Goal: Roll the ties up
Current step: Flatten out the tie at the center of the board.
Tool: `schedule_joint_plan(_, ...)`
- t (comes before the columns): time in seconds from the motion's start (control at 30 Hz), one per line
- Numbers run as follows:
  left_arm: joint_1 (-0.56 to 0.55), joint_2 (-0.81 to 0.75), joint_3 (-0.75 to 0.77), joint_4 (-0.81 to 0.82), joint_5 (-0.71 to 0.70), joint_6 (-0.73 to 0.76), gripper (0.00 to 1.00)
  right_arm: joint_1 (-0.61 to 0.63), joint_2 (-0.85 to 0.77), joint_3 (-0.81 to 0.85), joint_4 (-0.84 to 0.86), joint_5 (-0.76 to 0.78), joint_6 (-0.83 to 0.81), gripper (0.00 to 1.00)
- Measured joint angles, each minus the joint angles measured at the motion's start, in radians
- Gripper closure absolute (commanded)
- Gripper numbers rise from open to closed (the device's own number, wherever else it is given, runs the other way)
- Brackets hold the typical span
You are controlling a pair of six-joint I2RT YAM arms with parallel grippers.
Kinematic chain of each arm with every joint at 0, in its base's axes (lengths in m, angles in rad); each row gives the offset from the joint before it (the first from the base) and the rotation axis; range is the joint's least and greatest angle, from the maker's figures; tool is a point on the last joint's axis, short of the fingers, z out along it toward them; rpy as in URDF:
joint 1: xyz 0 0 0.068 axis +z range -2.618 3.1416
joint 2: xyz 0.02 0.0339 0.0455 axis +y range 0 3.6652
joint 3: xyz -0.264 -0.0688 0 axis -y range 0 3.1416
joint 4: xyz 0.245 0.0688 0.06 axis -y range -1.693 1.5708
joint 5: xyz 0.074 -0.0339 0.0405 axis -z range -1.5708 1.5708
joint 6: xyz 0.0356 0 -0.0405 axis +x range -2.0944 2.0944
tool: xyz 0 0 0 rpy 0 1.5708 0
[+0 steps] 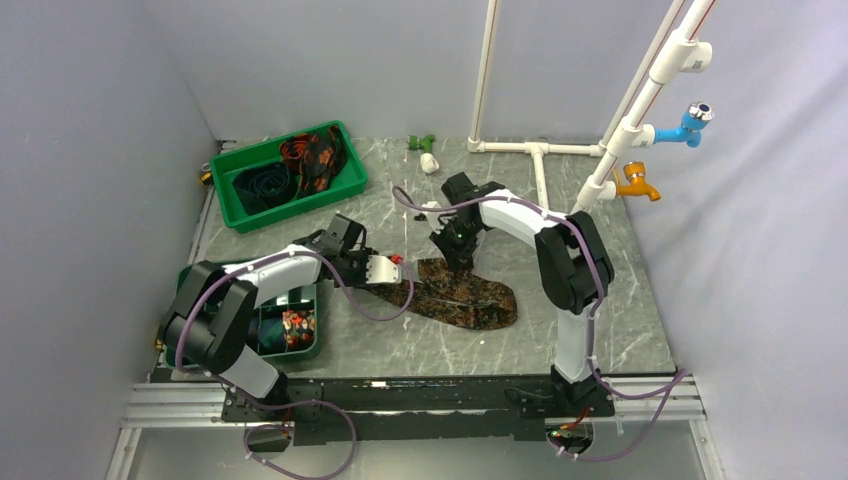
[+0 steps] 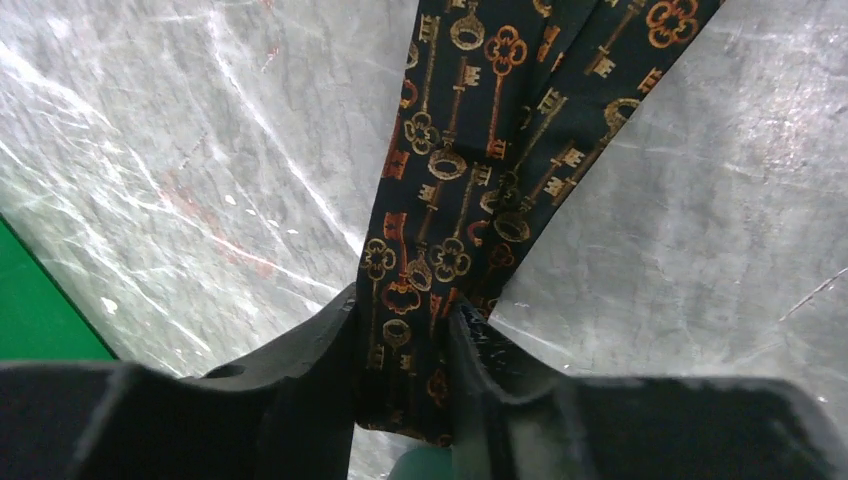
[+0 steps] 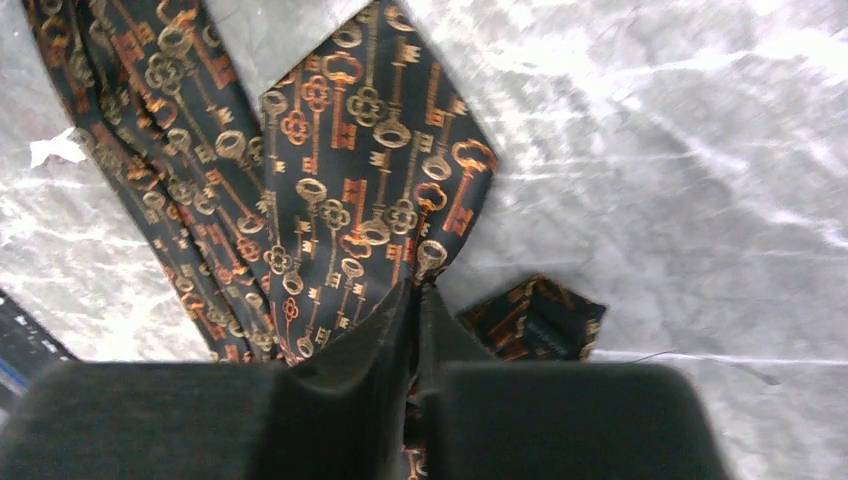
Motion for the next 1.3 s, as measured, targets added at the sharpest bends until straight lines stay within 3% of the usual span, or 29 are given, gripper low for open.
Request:
schedule_joint_plan(0.23,0.003,0.013,0.001,-0.020,-0.010,0.027,0.86,-0.003,-0.166,-0.136,-0.098,-0.016,-0.105,1.00)
schedule_joint_plan(0.4,0.029,0.018,0.006,-0.034,-0.008,0.027,0.91,-0.060,-0.463,-0.279,-0.219,0.011,-0.260,0.98)
schedule_joint_plan(0.47,0.045,0.018,0.008,-0.041,-0.008,0.028,0.91,-0.111,-0.580,-0.362,-0.269,0.050,-0.340,0.78)
schedule_joint_plan(0.57,0.062,0.022,0.018,-0.056,-0.010,0.031,0.91,-0.186,-0.758,-0.535,-0.350,0.171,-0.476,0.24)
schedule_joint_plan(0.67,0.069,0.032,0.034,-0.081,-0.012,0.026,0.89,-0.199,-0.885,-0.612,-0.447,0.255,-0.575,0.02)
schedule_joint_plan(0.83,0.072,0.043,0.058,-0.116,-0.012,0.000,0.81,-0.160,-0.903,-0.388,-0.513,0.267,-0.583,0.00)
schedule_joint_plan(1.0,0.075,0.044,0.069,-0.146,-0.008,-0.043,0.76,-0.143,-0.734,0.005,-0.453,0.113,-0.378,0.00)
schedule_joint_plan(1.07,0.075,0.045,0.079,-0.164,-0.004,-0.068,0.69,-0.143,-0.679,0.112,-0.401,0.008,-0.245,0.00)
schedule_joint_plan(1.23,0.077,0.031,0.101,-0.199,0.055,-0.129,0.35,-0.143,-0.686,0.076,-0.192,-0.199,0.084,0.00)
schedule_joint_plan(1.3,0.077,0.001,0.102,-0.207,0.088,-0.145,0.27,-0.144,-0.706,0.006,-0.132,-0.243,0.171,0.00)
